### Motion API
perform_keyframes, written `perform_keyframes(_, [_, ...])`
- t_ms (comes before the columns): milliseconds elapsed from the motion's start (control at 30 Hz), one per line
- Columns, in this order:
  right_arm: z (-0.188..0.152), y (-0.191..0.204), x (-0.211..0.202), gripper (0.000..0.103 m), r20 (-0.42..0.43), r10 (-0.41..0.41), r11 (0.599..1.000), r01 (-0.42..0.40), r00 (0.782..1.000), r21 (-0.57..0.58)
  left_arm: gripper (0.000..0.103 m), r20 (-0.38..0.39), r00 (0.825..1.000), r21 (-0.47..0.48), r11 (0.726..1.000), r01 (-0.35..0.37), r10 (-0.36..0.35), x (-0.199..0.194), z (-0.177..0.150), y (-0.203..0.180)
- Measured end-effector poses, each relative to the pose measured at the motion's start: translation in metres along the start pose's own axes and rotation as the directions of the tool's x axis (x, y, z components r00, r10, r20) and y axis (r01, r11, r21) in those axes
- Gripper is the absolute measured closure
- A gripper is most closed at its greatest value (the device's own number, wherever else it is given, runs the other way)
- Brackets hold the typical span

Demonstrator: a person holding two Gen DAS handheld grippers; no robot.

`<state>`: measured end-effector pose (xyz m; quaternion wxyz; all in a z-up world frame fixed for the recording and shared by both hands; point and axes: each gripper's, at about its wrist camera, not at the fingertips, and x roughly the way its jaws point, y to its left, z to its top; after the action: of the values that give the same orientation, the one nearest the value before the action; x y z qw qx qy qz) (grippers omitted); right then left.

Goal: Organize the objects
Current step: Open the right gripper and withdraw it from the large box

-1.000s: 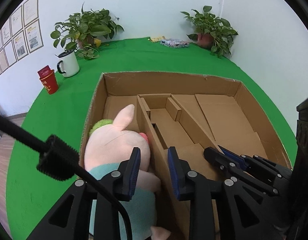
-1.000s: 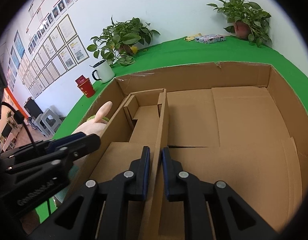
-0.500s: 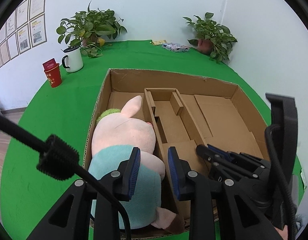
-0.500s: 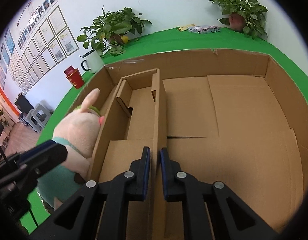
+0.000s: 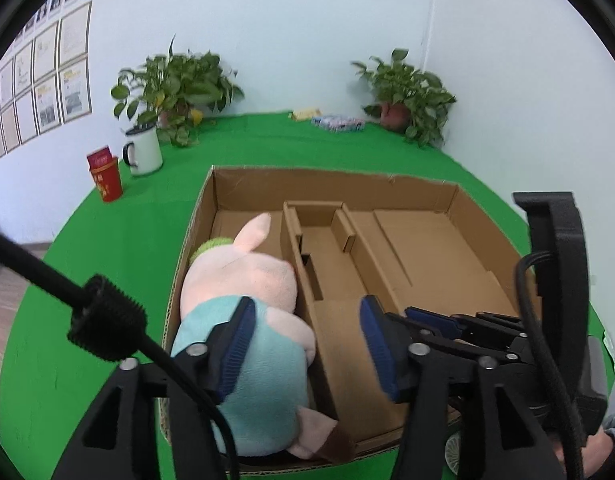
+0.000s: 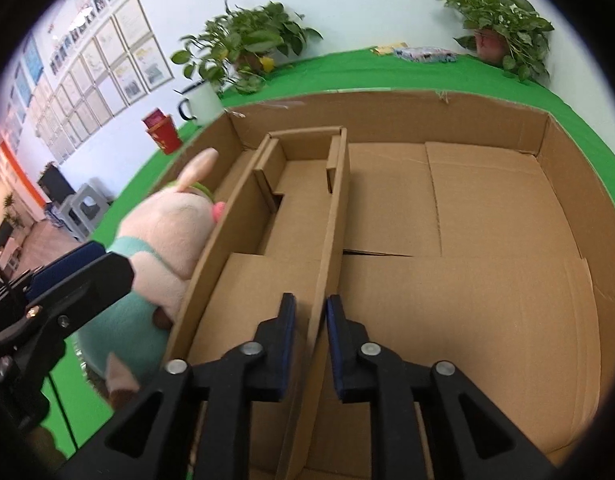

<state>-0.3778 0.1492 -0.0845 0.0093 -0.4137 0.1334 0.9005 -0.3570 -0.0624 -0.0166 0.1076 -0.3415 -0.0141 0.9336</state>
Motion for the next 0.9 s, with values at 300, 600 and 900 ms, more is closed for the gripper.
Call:
perform_keyframes(300, [-0.031,-0.022,-0.087,0.021,0.18,-0.067,0.996,0.075,0.981,-0.04,0.007,0.181,0.983,-0.002,0.999,0.034,-0.034,-0.049,-0.017,-0.032])
perform_keyframes(600, [-0.08,-0.025,-0.134,0.021,0.168,-0.112,0.985,0.131,0.979,-0.109,0.0,0.182,0.983,0.035,0.999,0.018,-0.024,-0.101,-0.066,-0.104])
perform_keyframes(900, [-0.119,-0.034,-0.174,0.021,0.204,-0.076,0.989,0.1,0.976,-0.107,0.002,0.133,0.989,-0.081,0.995,-0.052,0.062,-0.132,-0.106,-0.13])
